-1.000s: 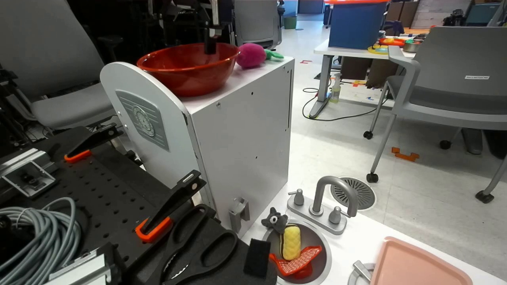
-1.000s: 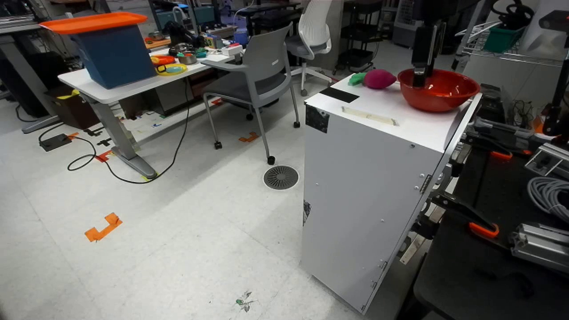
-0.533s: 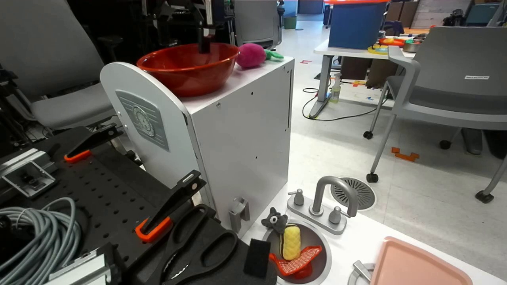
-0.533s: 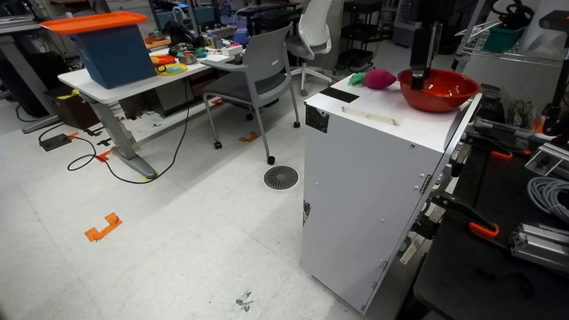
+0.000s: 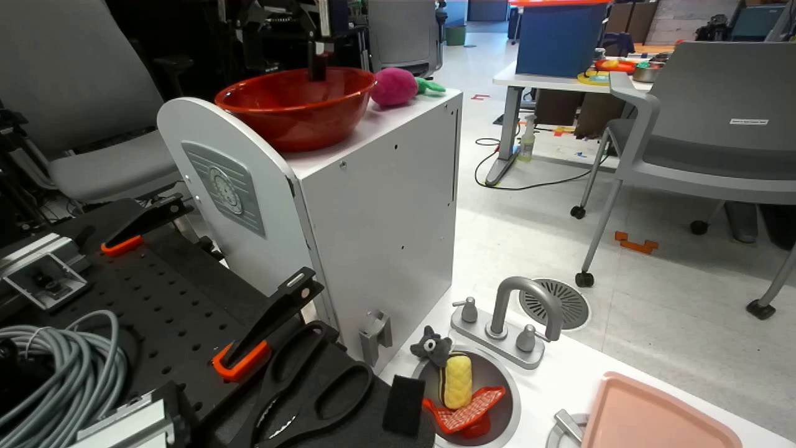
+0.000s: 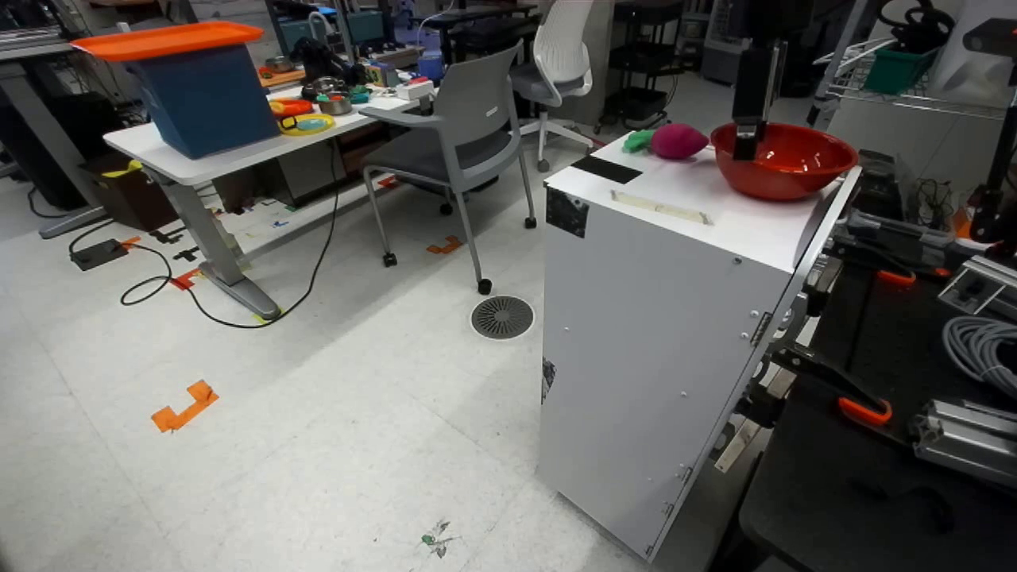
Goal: Pick up the purple toy from the top of the cabinet and put it in the orange bowl.
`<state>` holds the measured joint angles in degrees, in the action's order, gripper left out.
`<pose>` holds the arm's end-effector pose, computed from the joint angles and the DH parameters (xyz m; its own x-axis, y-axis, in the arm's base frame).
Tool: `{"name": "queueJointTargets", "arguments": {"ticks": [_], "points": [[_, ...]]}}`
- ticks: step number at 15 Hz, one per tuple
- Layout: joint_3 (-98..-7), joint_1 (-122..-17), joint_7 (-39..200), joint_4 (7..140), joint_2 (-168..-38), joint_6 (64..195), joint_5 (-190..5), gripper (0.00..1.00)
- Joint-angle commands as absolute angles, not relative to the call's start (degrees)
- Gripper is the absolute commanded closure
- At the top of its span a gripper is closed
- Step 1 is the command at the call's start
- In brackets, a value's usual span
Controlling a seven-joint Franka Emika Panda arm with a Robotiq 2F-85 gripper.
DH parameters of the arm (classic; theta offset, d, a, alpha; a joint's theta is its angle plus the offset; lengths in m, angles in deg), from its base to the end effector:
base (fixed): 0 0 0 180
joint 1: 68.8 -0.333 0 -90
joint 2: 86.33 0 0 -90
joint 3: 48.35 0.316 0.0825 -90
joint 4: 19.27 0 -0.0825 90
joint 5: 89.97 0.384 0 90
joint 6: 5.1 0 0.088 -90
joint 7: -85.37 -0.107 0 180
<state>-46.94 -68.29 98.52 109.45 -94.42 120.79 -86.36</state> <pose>0.5152 0.0103 0.2891 0.9627 0.2066 -0.1747 0.1936 -0.9771 -0.0886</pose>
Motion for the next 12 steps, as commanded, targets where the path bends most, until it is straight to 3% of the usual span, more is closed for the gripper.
{"name": "queueJointTargets", "arguments": {"ticks": [1, 12], "points": [[-47.2, -68.4, 97.4, 110.6, -91.0, 119.5, -87.9, 0.0], [-45.8, -70.2, 88.7, 115.4, -77.3, 117.7, -92.7, 0.0]]}}
